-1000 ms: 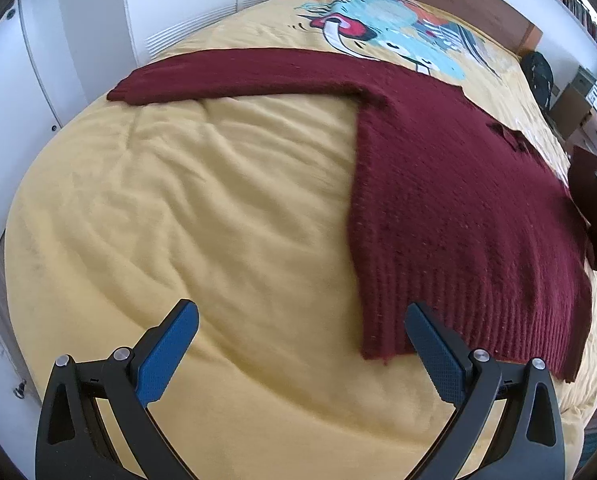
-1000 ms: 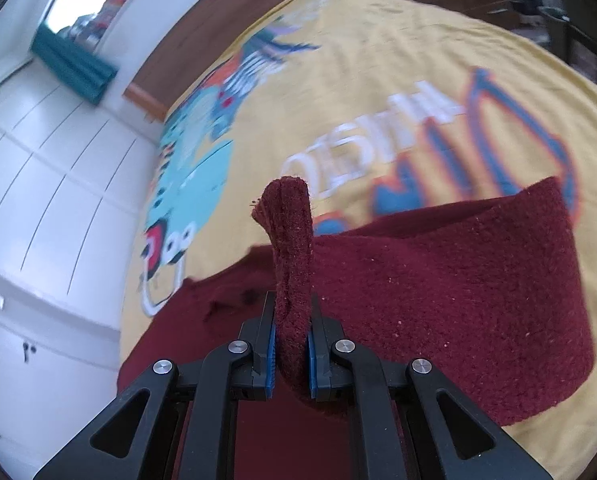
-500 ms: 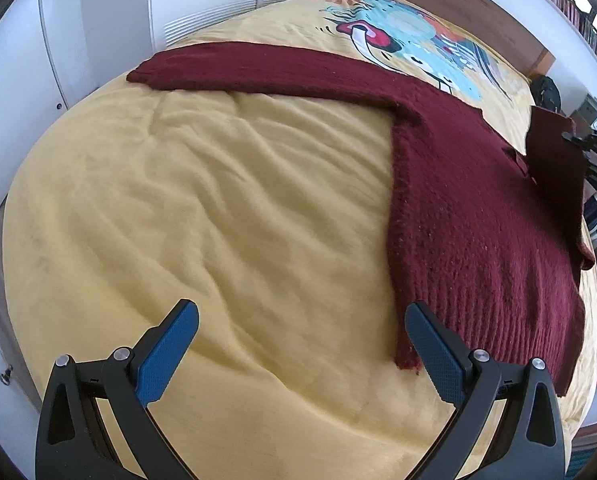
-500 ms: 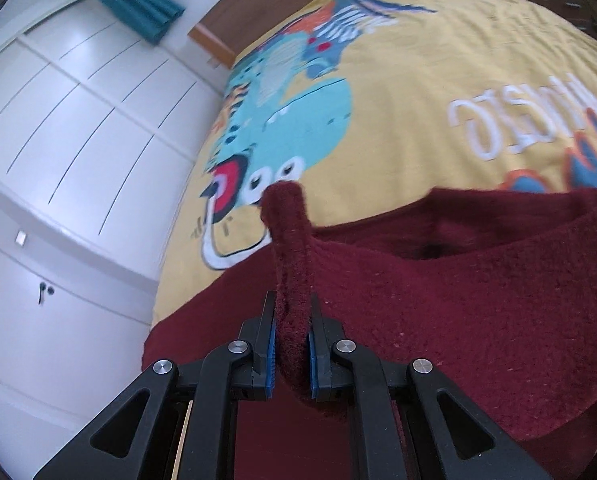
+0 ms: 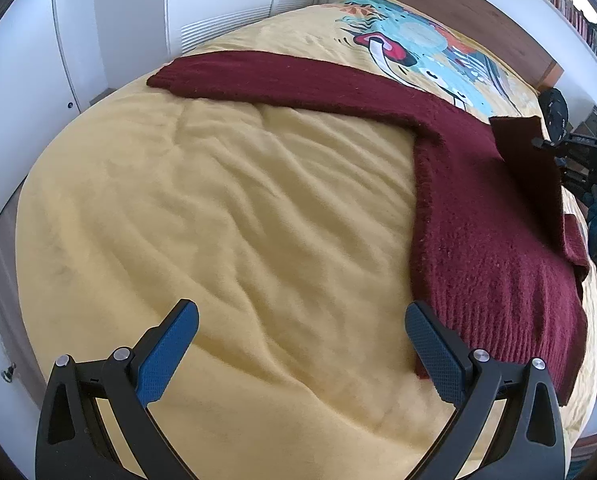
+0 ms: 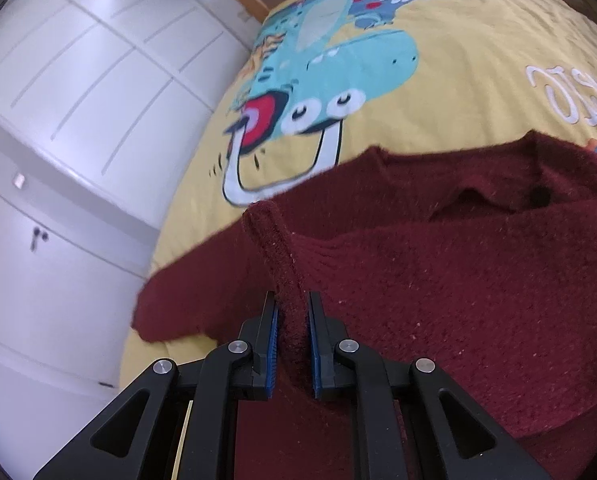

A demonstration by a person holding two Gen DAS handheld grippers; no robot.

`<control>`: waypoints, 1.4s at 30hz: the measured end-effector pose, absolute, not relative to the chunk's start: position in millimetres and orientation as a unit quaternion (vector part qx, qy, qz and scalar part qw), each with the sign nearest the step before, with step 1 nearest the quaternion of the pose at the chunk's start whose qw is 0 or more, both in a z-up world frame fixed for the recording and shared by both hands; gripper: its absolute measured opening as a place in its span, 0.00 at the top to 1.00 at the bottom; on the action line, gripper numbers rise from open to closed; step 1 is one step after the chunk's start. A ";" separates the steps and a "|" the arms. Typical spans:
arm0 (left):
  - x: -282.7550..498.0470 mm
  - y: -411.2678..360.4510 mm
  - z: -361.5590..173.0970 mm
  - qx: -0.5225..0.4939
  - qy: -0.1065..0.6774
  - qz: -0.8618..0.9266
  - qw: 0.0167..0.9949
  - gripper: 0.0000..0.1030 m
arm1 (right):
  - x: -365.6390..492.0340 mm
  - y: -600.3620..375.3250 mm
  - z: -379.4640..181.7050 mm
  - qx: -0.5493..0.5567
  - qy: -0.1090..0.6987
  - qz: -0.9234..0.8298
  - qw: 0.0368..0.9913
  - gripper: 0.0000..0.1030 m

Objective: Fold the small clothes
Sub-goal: 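Lift the cuff with the right gripper and carry it across the sweater body, then open the right gripper to lay the sleeve on the sweater body, then withdraw the right gripper from the sweater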

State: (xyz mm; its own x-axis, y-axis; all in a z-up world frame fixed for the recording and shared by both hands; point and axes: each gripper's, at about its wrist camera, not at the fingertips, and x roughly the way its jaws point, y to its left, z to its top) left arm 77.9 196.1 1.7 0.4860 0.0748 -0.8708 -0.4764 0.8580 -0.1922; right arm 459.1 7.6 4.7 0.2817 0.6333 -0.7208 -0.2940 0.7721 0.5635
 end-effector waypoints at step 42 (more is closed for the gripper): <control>86.4 186.0 8.8 -0.187 0.477 0.170 0.842 0.01 | 412.2 -26.6 -59.4 0.018 0.540 0.195 0.818 0.57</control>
